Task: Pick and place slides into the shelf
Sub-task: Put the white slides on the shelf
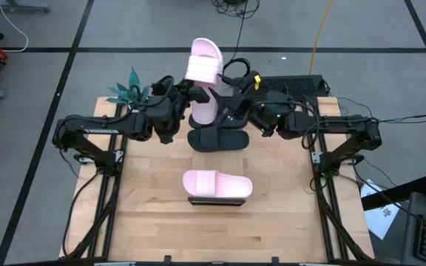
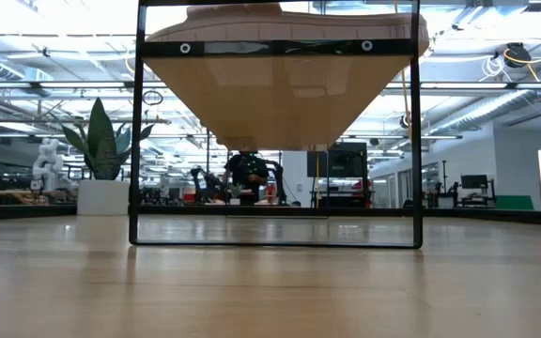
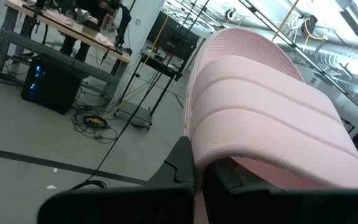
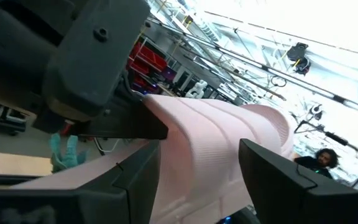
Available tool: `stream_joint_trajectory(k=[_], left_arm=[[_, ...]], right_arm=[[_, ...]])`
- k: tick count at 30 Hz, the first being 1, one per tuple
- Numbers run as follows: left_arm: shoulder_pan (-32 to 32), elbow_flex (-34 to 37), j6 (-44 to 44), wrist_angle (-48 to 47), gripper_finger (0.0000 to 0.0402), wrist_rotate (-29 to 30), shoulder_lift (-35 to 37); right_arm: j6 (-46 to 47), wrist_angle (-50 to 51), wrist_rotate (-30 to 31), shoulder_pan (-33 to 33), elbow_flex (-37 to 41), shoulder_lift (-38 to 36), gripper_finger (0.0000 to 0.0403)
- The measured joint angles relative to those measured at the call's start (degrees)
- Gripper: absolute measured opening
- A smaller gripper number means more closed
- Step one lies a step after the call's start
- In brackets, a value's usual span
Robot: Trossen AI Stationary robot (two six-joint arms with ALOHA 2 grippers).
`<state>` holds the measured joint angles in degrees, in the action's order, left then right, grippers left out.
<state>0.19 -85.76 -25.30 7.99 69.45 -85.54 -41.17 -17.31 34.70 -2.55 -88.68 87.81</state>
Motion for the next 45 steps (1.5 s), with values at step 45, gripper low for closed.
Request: stream_joint_trajectory(k=[45], left_arm=[[-1.60,-0.02,2.51,1.29,0.0000,0.02,0.66]], right_arm=[[-6.09,-1.68,-1.84,-2.38,0.00,-0.07,0.0082]])
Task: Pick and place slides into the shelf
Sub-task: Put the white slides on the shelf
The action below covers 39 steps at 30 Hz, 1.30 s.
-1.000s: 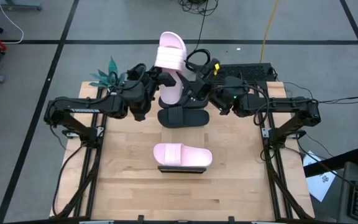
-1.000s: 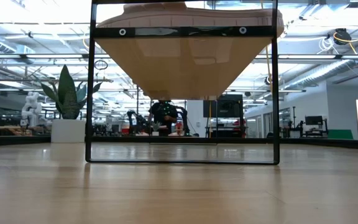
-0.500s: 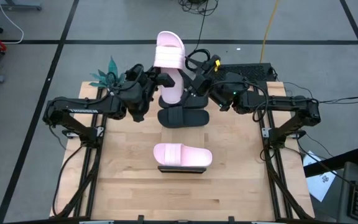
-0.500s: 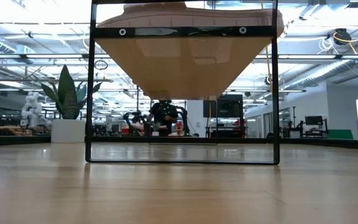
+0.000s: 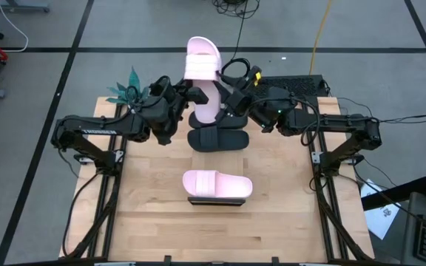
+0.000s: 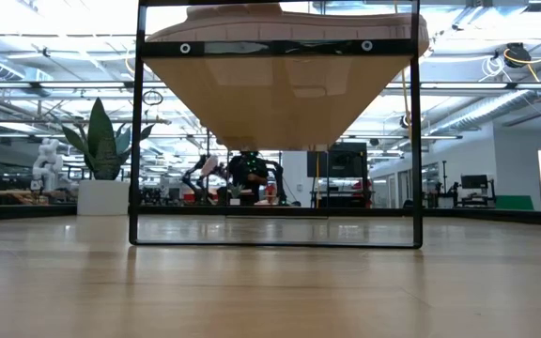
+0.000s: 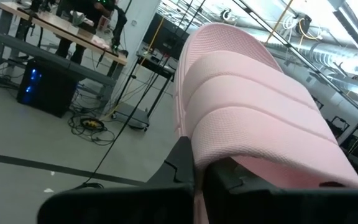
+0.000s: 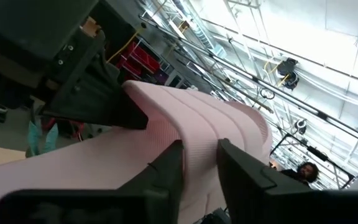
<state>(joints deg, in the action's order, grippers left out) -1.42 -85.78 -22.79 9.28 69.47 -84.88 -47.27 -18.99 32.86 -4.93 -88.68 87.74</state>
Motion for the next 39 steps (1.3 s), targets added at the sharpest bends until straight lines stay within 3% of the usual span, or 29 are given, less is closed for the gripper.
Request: stream_joint_trajectory(k=[8,16,28,34,39], left_arm=[[-0.08,0.00,-0.90,0.02,0.0000,-0.28,0.00],[-0.65,-0.01,-1.77,0.29,0.0006,-0.27,0.00],[-4.64,-0.07,5.90,4.81,0.0062,-1.83,1.13],[-6.69,-0.07,7.91,4.72,0.0082,-1.05,1.07],[-8.73,-0.04,15.57,4.13,0.0082,1.54,1.80]], right_arm=[[-0.75,-0.08,-0.09,0.00,0.00,-0.02,0.0008],[-1.93,-0.48,1.14,0.03,0.01,-0.02,0.0003],[-4.51,-3.39,8.21,-0.60,0.05,-0.90,0.0001],[-4.28,-3.47,6.36,-0.57,0.04,-1.00,0.0001],[-4.87,-0.30,6.46,-0.38,0.04,-2.45,0.0000]])
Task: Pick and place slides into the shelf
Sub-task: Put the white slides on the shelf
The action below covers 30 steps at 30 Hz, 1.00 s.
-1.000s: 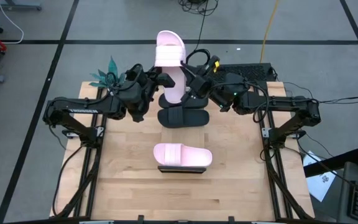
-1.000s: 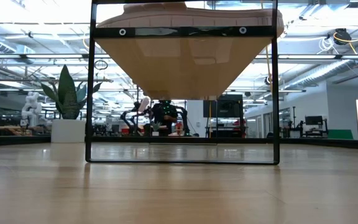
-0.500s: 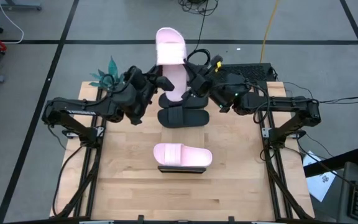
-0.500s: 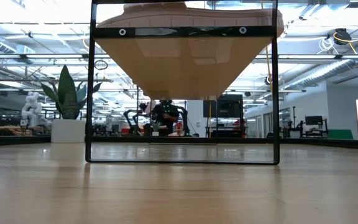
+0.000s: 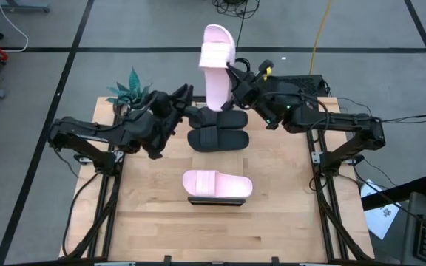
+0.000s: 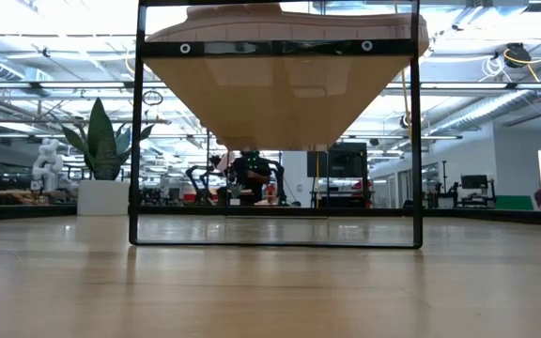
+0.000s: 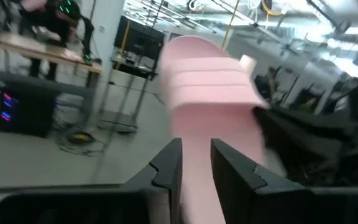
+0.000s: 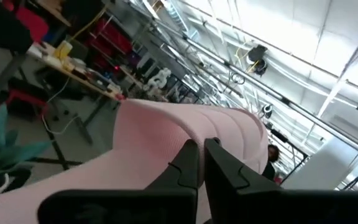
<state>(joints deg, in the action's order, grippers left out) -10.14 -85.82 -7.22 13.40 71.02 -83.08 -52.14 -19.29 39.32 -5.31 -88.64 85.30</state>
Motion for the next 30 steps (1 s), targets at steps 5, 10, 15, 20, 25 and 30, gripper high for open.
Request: stream_joint_trajectory(k=[5,10,15,20,25,30], left_arm=[[-4.38,0.00,10.56,-0.48,0.0081,8.74,2.08],[-9.64,0.00,17.02,-1.46,0.0081,18.93,3.64],[-13.03,0.03,20.19,-2.38,0.0081,19.02,4.83],[-15.48,0.02,22.29,-3.51,0.0081,19.04,5.38],[-17.97,0.02,28.01,-5.22,0.0081,19.00,5.59],[-20.11,0.02,33.00,-5.26,0.0081,19.02,5.65]], right_arm=[[3.03,9.69,-5.03,0.12,0.00,-4.10,0.0000],[16.97,23.97,-24.17,-0.73,-0.02,-9.81,0.0000],[29.49,30.12,-49.11,-3.65,-0.02,-12.23,0.0000],[35.09,36.28,-69.35,-7.25,-0.02,-11.57,0.0000],[36.54,40.93,-84.18,-10.99,-0.02,-8.54,0.0000],[36.61,39.43,-90.81,-13.65,-0.02,-4.60,0.0000]])
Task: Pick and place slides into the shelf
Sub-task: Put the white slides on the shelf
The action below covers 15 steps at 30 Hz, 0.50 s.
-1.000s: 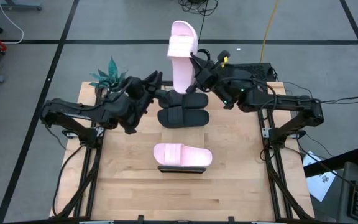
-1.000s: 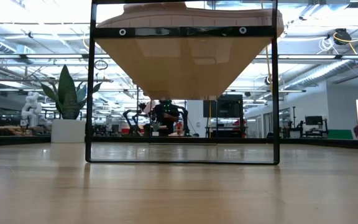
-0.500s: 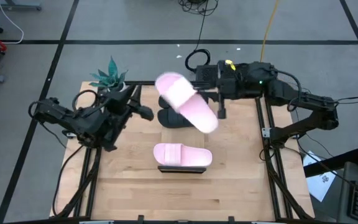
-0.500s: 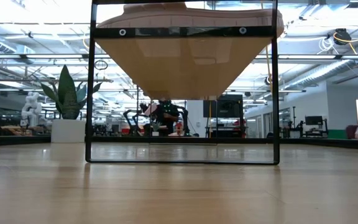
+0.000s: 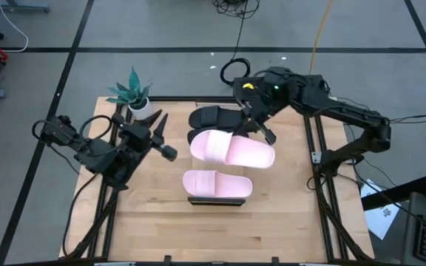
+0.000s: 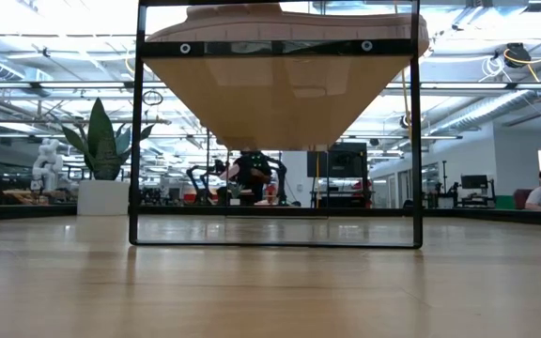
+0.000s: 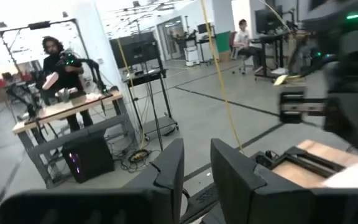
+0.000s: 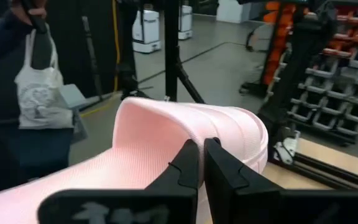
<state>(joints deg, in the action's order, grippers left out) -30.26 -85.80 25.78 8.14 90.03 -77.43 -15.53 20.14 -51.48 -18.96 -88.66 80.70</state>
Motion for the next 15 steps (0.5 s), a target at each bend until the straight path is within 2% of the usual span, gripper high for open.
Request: stream_joint_trajectory(k=[3,15], left_arm=[[-0.87,0.00,1.02,-0.48,0.0081,-0.07,0.00],[-1.82,0.02,8.92,-1.09,0.0081,-0.06,-0.02]], right_arm=[[0.50,-3.18,-2.62,-0.31,0.00,2.60,0.0000],[-9.85,-4.62,-2.67,0.61,0.00,11.42,0.0000]])
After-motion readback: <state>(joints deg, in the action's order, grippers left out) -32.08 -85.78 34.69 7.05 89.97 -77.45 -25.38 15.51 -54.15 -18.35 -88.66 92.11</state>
